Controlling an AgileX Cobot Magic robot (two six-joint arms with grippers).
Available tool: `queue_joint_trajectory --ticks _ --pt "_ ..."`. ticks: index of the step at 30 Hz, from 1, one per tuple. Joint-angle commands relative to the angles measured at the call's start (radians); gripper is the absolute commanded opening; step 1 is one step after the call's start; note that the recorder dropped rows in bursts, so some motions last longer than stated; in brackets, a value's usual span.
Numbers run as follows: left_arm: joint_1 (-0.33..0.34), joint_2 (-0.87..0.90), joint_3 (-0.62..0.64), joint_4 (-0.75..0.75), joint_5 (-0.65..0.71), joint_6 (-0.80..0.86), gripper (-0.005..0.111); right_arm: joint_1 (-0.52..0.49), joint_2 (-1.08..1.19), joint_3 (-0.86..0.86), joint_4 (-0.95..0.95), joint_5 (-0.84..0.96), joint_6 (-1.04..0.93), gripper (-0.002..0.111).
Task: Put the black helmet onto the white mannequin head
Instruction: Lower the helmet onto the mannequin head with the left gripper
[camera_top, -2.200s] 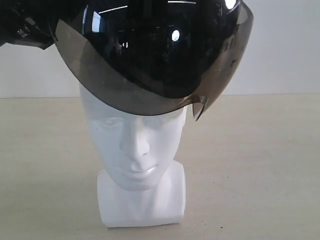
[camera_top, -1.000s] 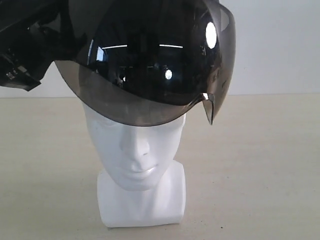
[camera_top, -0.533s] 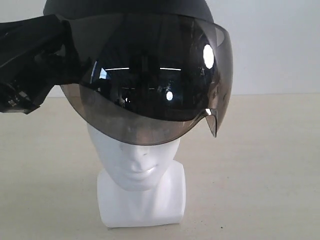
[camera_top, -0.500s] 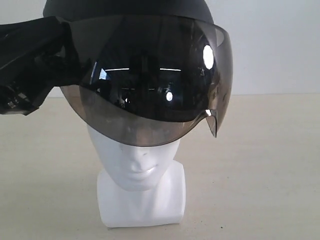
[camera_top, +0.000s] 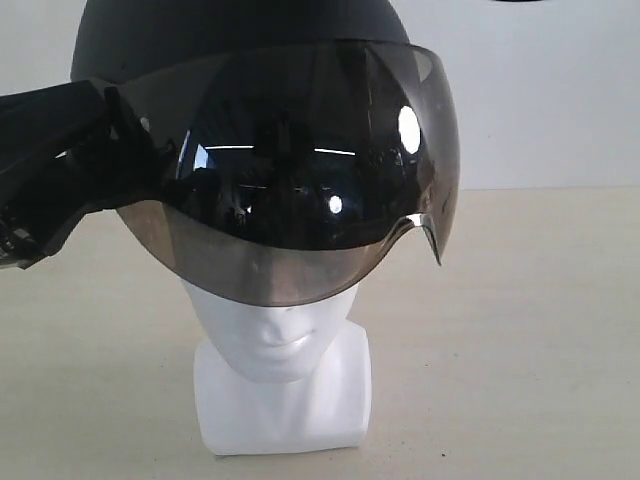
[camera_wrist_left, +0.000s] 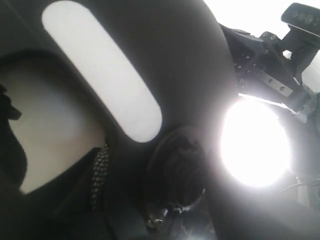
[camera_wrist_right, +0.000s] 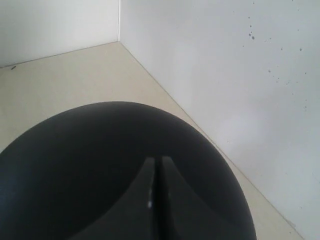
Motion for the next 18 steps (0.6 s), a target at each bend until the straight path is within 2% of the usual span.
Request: queue_joint_trajectory --ticks 1,5,8,11,15,18 --pt "0.028 -0.016 0.012 -0.015 0.048 0.063 0.004 0.006 0.024 0.002 -0.011 0.055 0.008 0.000" --pt "0.028 -0.016 0.012 0.009 0.048 0.063 0.004 0.006 0.024 0.002 -0.028 0.083 0.030 0.000" --pt "0.028 -0.016 0.012 0.090 0.059 0.063 0.004 0.006 0.024 0.002 -0.033 0.113 0.032 0.000" --pt "0.028 -0.016 0.012 0.162 0.102 0.063 0.004 0.006 0.024 0.002 -0.033 0.137 0.032 0.000" --pt "0.028 -0.016 0.012 0.179 0.157 0.063 0.004 0.006 0.024 0.002 -0.035 0.162 0.035 0.000" --pt "0.028 -0.016 0.012 0.198 0.257 0.094 0.004 0.006 0.024 0.002 -0.031 0.178 0.042 0.000"
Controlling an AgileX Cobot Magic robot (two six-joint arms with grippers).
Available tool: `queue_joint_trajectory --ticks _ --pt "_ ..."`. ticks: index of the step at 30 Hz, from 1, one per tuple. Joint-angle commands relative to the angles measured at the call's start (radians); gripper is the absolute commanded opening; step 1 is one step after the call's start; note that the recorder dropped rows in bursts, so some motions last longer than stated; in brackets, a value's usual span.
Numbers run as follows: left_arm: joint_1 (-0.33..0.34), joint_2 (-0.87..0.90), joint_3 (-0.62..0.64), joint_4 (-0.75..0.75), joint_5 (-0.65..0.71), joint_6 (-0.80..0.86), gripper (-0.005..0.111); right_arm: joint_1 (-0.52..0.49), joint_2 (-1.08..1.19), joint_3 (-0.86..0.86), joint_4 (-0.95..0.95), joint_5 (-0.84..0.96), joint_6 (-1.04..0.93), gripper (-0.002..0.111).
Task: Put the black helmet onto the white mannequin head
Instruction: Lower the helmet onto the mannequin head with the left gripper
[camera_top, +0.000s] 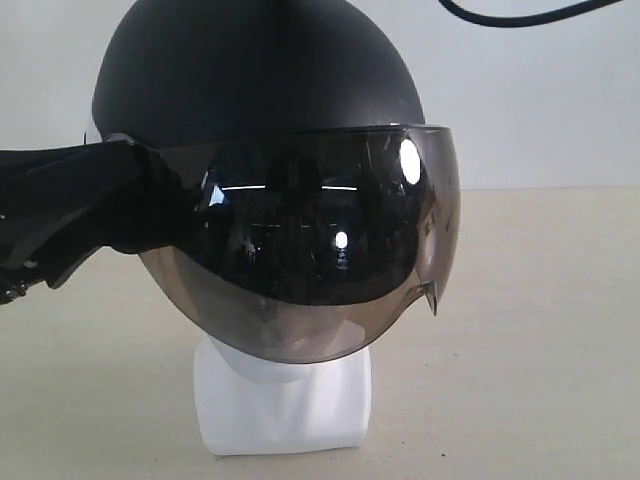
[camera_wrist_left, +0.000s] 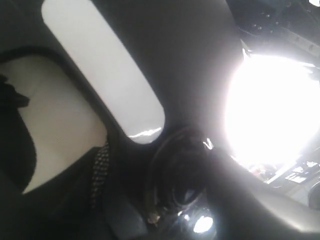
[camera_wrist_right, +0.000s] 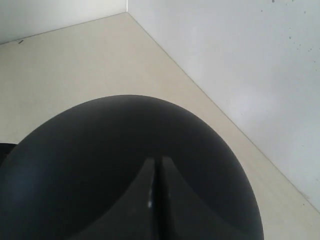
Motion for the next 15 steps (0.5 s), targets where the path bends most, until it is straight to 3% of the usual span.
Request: queue_joint_trajectory --ticks 1,8,15 --pt "0.018 -0.008 0.012 0.058 0.199 0.060 0.004 0.004 0.009 0.008 -0.003 0.083 0.005 0.000" --pt "0.018 -0.008 0.012 0.142 0.261 0.058 0.009 0.004 0.031 0.010 0.005 0.113 0.016 0.000" --pt "0.018 -0.008 0.012 0.296 0.475 -0.002 0.049 0.030 0.062 0.010 0.003 0.117 0.016 0.000"
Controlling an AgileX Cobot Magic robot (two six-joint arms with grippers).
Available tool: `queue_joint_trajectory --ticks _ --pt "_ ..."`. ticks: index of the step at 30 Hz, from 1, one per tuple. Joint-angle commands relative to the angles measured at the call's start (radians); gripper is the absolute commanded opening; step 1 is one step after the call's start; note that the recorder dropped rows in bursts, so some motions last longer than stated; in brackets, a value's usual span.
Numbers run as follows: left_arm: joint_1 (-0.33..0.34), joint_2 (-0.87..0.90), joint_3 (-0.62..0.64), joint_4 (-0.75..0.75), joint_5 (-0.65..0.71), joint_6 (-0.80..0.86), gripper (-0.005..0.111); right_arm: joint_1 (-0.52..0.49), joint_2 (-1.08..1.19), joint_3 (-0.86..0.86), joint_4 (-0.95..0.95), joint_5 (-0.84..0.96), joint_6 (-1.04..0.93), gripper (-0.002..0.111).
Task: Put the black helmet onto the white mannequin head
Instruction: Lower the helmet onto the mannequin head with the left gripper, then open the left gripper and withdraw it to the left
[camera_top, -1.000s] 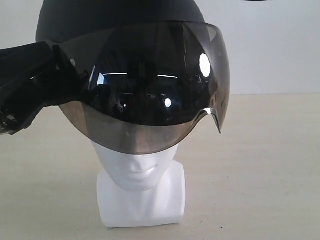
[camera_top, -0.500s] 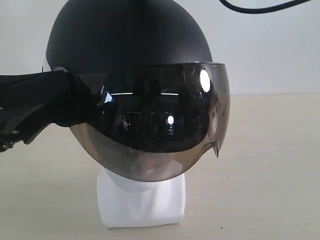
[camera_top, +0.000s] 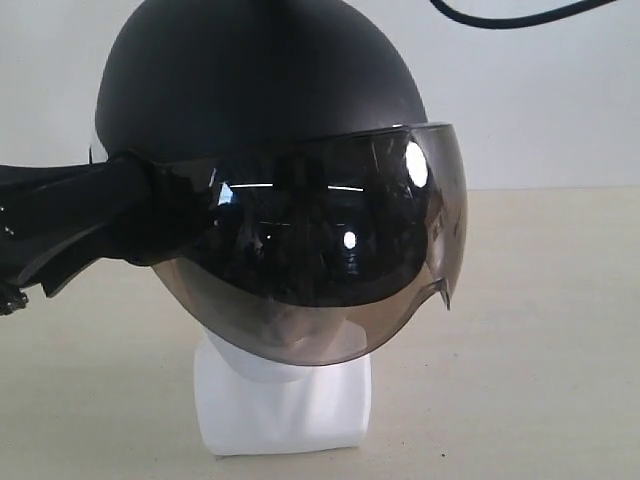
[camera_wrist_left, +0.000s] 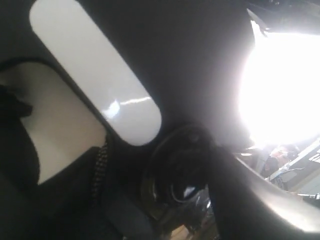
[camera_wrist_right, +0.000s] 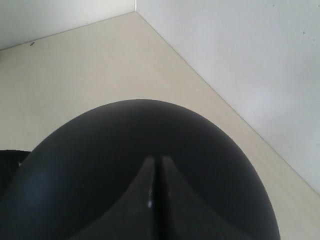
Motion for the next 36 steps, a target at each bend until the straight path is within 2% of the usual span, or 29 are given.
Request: queue_joint_trajectory --ticks 1,3,7,14,19,26,30,36 --pt "0.018 0.009 0.021 0.231 0.441 -0.021 0.054 0.021 0.043 0.018 -0.018 0.095 0.002 0.000" --pt "0.018 0.009 0.021 0.292 0.523 -0.087 0.058 0.021 0.046 0.018 -0.021 0.093 0.013 0.000" --pt "0.018 0.009 0.021 0.401 0.665 -0.177 0.058 0.021 0.048 0.018 -0.031 0.091 0.017 0.000" --pt "0.018 0.009 0.021 0.429 0.867 -0.204 0.058 0.021 0.048 0.018 -0.035 0.089 0.022 0.000" --pt "0.018 0.007 0.017 0.409 0.864 -0.209 0.058 0.021 0.048 0.018 -0.059 0.089 0.024 0.000" --pt "0.018 -0.047 0.013 0.407 0.770 -0.229 0.057 0.021 0.043 0.018 -0.126 0.037 0.059 0.000" --pt "0.018 -0.145 0.001 0.420 0.824 -0.214 0.057 0.021 0.015 0.018 -0.217 -0.005 0.117 0.000" --pt "0.018 -0.310 -0.053 0.423 0.831 -0.214 0.056 0.019 -0.069 0.018 -0.415 -0.003 0.294 0.000"
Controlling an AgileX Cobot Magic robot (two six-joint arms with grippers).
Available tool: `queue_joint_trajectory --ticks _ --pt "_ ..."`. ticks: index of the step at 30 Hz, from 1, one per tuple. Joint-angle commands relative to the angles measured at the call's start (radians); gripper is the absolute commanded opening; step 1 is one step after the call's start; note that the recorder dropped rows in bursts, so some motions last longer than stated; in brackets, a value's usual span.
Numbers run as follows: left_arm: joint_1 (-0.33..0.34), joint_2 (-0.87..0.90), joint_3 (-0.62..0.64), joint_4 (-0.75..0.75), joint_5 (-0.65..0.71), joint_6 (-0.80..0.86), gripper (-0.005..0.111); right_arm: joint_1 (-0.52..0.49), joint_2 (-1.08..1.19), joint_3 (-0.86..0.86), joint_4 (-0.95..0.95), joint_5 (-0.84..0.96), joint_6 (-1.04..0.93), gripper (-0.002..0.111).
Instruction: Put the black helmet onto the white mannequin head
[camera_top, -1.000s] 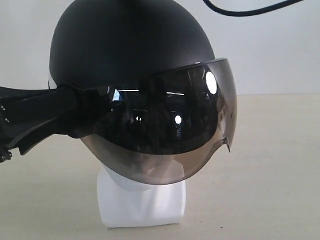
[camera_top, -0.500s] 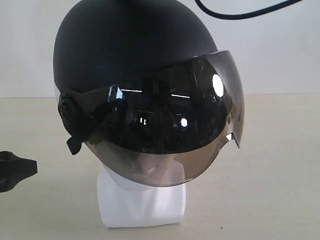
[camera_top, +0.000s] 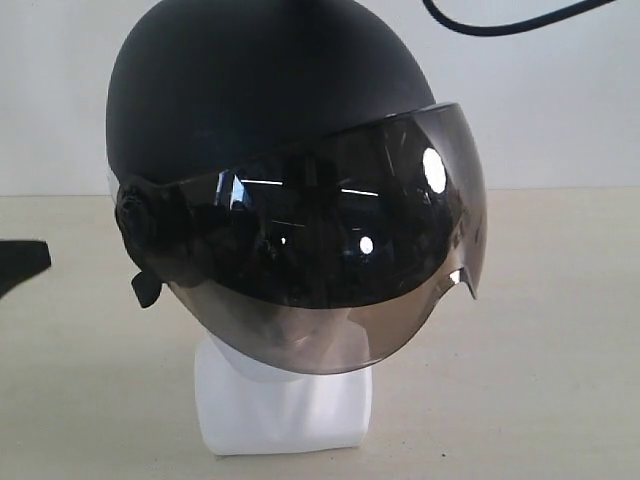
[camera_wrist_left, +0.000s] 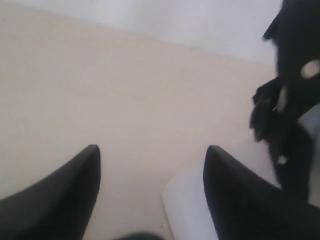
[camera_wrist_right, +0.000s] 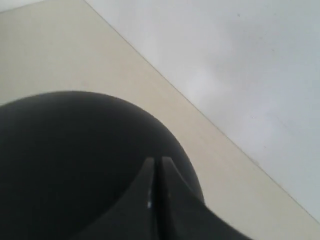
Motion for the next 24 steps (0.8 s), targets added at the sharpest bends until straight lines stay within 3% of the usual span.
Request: queue_joint_trajectory --ticks 1,6,10,16,24 --pt "-0.003 -0.103 -0.036 0.008 0.012 0.001 0.055 -0.002 -0.068 0.008 -0.160 0.066 0.141 0.000" --pt "-0.003 -0.132 -0.045 0.013 -0.020 0.001 0.052 -0.002 -0.148 0.008 -0.263 0.137 0.224 0.000" --pt "-0.003 -0.127 -0.045 0.013 -0.089 0.001 0.052 -0.002 -0.250 0.092 -0.473 0.151 0.377 0.000" --pt "-0.003 -0.084 -0.045 0.013 -0.148 0.015 0.052 -0.002 -0.498 0.419 -0.697 0.133 0.620 0.000" --pt "-0.003 0.045 -0.090 0.004 -0.224 0.076 0.048 -0.002 -0.851 0.820 -0.630 -0.029 0.747 0.000"
